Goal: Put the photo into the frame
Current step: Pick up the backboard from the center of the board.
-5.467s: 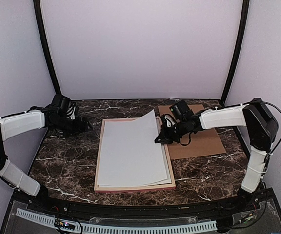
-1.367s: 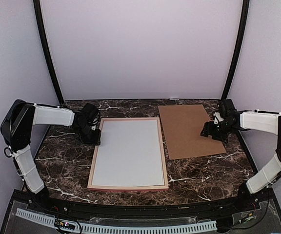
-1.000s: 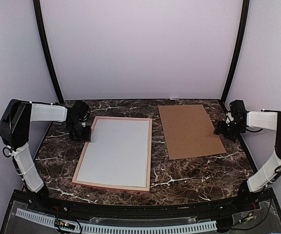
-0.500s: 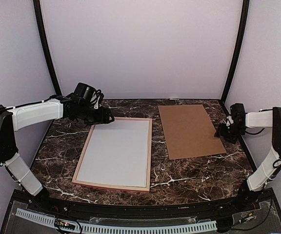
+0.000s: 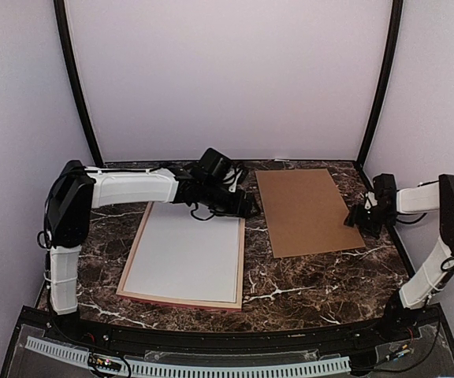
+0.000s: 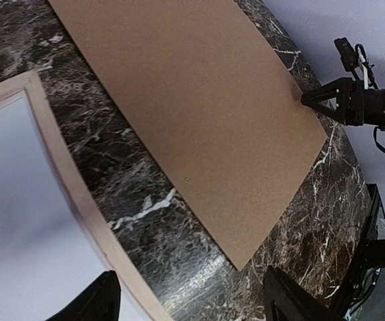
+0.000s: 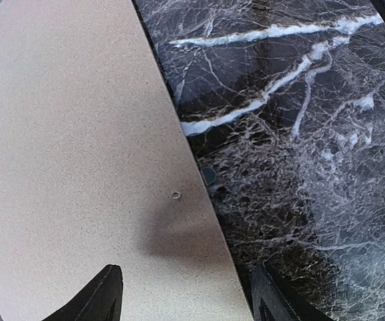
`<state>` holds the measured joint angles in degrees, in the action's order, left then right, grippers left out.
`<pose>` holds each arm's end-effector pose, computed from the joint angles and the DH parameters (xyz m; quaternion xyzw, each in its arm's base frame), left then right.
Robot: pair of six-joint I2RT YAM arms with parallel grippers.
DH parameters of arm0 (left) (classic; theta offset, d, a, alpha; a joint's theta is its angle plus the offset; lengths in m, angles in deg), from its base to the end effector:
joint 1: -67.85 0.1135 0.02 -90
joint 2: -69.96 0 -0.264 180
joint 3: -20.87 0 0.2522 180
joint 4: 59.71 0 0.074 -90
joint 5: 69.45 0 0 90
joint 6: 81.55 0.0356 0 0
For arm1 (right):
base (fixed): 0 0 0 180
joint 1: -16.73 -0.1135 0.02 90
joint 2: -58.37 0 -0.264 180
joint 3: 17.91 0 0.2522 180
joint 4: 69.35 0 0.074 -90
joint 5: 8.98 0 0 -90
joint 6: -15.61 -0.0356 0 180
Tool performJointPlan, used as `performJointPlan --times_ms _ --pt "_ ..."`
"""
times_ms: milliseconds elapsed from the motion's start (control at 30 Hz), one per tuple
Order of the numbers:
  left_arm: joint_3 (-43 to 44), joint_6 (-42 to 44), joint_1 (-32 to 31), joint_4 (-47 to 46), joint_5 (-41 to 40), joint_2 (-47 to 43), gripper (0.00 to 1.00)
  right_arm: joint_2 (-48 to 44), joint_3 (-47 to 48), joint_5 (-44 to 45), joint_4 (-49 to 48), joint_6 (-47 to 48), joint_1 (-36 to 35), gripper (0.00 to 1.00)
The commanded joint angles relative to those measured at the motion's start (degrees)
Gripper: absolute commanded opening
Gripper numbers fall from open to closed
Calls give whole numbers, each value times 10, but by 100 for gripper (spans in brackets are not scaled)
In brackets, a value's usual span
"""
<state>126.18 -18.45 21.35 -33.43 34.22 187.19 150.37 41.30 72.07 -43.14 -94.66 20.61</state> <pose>0.3194 -0.3488 0.2290 0.2033 0.8713 -0.3450 0.2837 0.2971 -0.0146 0.1472 0.1806 0.9438 0.1124 0.2530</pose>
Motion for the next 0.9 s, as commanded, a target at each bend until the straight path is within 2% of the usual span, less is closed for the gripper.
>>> performJointPlan --times_ms 0,200,367,567,867 --pt "79 -5 -37 24 -15 62 76 -4 -28 -18 -3 -10 3 67" --pt "175 -22 -68 60 -20 155 76 -8 -44 -27 -13 -12 4 67" --pt "229 -37 -80 89 -40 197 76 -13 -52 -28 -16 -11 4 67" --pt "240 -50 -84 115 -63 215 76 -14 -65 -37 -27 -15 4 67" --pt "234 -69 -87 98 -12 235 75 -22 -94 -98 -52 -24 4 65"
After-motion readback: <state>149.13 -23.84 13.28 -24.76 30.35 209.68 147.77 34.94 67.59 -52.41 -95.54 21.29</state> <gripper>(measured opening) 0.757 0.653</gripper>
